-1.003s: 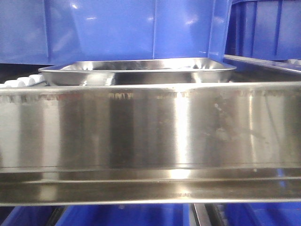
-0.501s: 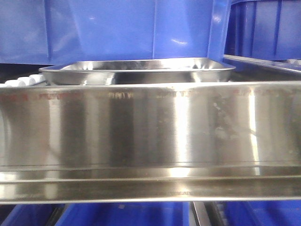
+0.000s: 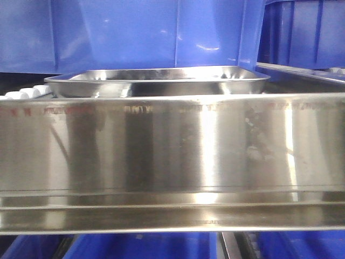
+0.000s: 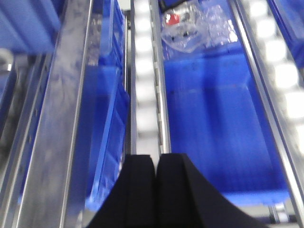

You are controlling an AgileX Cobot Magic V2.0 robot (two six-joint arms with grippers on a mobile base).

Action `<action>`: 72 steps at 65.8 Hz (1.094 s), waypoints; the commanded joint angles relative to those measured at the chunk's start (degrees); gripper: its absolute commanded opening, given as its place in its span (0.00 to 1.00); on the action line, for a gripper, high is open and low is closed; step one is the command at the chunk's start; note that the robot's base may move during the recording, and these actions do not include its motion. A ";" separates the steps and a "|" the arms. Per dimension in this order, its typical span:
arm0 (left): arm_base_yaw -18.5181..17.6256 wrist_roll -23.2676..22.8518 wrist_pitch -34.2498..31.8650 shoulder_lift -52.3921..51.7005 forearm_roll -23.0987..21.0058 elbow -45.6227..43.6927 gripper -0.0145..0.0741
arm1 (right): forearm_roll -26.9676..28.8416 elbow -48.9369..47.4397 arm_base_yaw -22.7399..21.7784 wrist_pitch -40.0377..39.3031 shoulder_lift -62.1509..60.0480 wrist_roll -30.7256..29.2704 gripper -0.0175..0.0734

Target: Stack silver trays without gaps

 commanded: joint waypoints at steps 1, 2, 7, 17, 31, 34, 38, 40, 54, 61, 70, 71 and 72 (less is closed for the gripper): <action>-0.36 0.02 -1.73 1.90 -3.00 -1.05 0.16 | 0.96 -1.09 0.06 -2.67 3.68 -0.06 0.11; -0.36 0.02 -1.24 2.30 -3.15 -1.34 0.16 | 0.97 -1.33 0.31 -2.38 4.29 -0.06 0.11; -1.87 0.02 0.73 4.86 -2.76 -3.63 0.15 | 1.07 -3.27 2.66 -1.63 7.41 -0.06 0.13; -6.93 -10.27 4.50 11.22 7.26 -10.13 0.15 | -4.73 -9.32 10.44 -0.89 14.44 8.62 0.13; -15.04 -29.61 17.23 20.88 23.69 -23.47 0.15 | -11.60 -19.80 18.89 6.34 24.39 20.12 0.13; -16.45 -31.93 19.98 22.89 24.07 -26.03 0.15 | -11.70 -22.75 20.36 8.23 26.66 21.57 0.13; -18.05 -33.75 23.26 25.21 24.07 -29.43 0.15 | -11.70 -25.05 21.37 10.12 29.20 23.06 0.13; -18.80 -34.31 24.74 26.38 23.95 -31.02 0.15 | -11.70 -26.23 21.90 11.05 30.11 23.78 0.13; -24.18 -35.78 28.03 32.95 23.72 -38.11 0.15 | -11.70 -31.54 25.97 13.66 36.95 25.63 0.13; -25.52 -36.56 27.60 34.67 23.57 -38.30 0.15 | -11.58 -31.94 27.27 13.96 38.82 25.63 0.13; -26.00 -36.56 27.82 35.74 23.13 -38.30 0.15 | -11.58 -31.94 27.28 14.36 40.02 25.63 0.13; -26.00 -36.56 27.82 35.74 23.13 -38.30 0.15 | -11.58 -31.94 27.28 14.34 40.14 25.63 0.13; -26.00 -36.70 27.81 35.79 23.13 -38.14 0.15 | -11.58 -31.94 27.28 14.34 40.26 25.63 0.13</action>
